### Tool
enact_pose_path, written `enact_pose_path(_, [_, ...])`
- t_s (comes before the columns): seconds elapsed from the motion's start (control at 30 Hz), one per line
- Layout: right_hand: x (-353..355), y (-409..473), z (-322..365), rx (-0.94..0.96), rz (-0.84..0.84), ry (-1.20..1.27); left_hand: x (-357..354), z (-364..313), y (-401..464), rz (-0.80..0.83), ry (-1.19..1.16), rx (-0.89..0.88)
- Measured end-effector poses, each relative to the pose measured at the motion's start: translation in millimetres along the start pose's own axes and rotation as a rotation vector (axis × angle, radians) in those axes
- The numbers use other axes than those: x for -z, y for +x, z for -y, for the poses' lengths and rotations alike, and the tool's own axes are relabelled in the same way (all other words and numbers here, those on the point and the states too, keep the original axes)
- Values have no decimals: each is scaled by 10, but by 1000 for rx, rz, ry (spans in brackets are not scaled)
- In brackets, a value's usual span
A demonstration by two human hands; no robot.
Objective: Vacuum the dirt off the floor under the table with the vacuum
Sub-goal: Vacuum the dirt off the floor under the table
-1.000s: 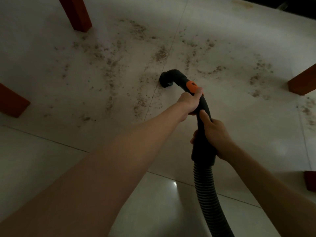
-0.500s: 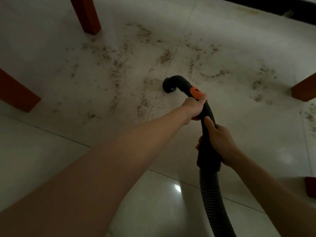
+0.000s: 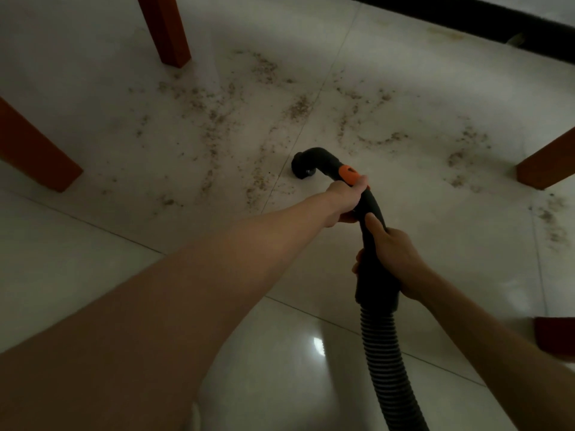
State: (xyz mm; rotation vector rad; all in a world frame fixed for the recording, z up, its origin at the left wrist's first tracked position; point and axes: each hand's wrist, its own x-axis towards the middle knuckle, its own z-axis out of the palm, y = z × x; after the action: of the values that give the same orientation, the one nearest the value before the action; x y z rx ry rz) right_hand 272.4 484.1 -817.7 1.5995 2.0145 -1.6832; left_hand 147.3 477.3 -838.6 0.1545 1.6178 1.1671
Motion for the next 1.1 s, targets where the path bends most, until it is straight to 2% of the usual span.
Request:
enact_pose_path(0.7, [-530, -136, 275, 61, 131, -75, 683, 163, -139, -118, -99, 1])
enact_pose_path(0.9, [-555, -116, 216, 120, 72, -152, 707, 193, -155, -69, -146, 15])
enact_pose_path(1.1, [-328, -59, 153, 114, -11, -155, 409, 92, -114, -36, -158, 8])
